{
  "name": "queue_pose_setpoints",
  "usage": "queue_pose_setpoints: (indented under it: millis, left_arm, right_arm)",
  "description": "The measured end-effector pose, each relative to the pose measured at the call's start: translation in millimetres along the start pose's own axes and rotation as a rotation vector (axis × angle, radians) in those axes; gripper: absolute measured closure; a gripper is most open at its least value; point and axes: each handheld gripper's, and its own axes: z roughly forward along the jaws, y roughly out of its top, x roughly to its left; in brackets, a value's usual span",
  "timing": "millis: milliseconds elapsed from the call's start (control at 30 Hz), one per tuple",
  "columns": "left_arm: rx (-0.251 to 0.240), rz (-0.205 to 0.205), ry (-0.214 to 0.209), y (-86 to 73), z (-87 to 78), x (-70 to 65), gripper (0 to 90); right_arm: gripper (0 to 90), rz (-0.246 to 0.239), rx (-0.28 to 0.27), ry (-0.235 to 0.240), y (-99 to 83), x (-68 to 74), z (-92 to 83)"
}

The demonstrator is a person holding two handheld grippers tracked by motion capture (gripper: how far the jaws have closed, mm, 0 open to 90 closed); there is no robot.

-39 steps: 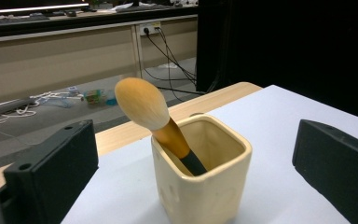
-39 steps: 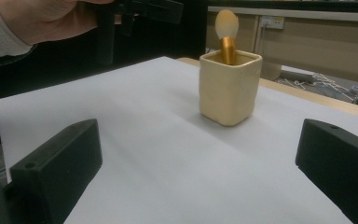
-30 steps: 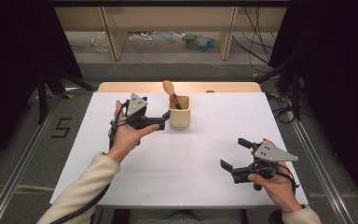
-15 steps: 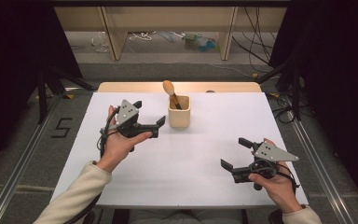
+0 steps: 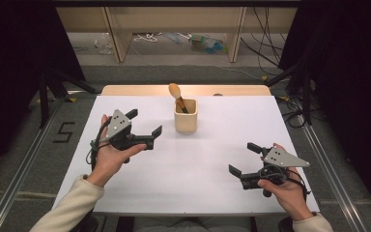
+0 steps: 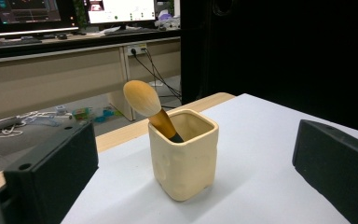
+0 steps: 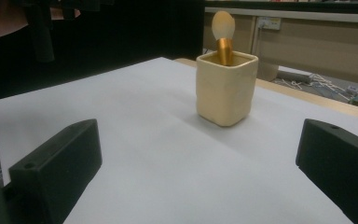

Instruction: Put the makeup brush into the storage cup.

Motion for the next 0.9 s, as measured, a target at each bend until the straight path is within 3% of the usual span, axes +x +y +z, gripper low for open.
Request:
queue_pose_setpoints:
  millis: [300,533,600,733,900]
  left_arm:
    - [-0.014,-0.001,-0.019,-10.0,-18.9,3.1,0.0]
    - [-0.030,-0.004,-0.031,-18.9,-34.0,5.5,0.0]
    - [-0.025,0.005,-0.029,-21.0,-38.4,5.9,0.0]
    - [-0.024,0.002,-0.024,-24.7,-46.1,6.0,0.0]
    - [-0.022,0.000,-0.014,-28.6,-53.6,8.3,0.0]
  right_arm:
    - [1.0,0.027,0.007,0.016,0.4,1.5,-1.8]
    - [1.2,0.023,-0.001,0.021,0.7,1.8,-1.3]
    - [1.2,-0.003,-0.019,0.014,0.9,0.3,-0.5]
    - [1.3,0.028,-0.007,0.025,0.5,2.4,-0.7]
    - [1.3,-0.003,-0.019,0.015,0.8,0.1,-0.7]
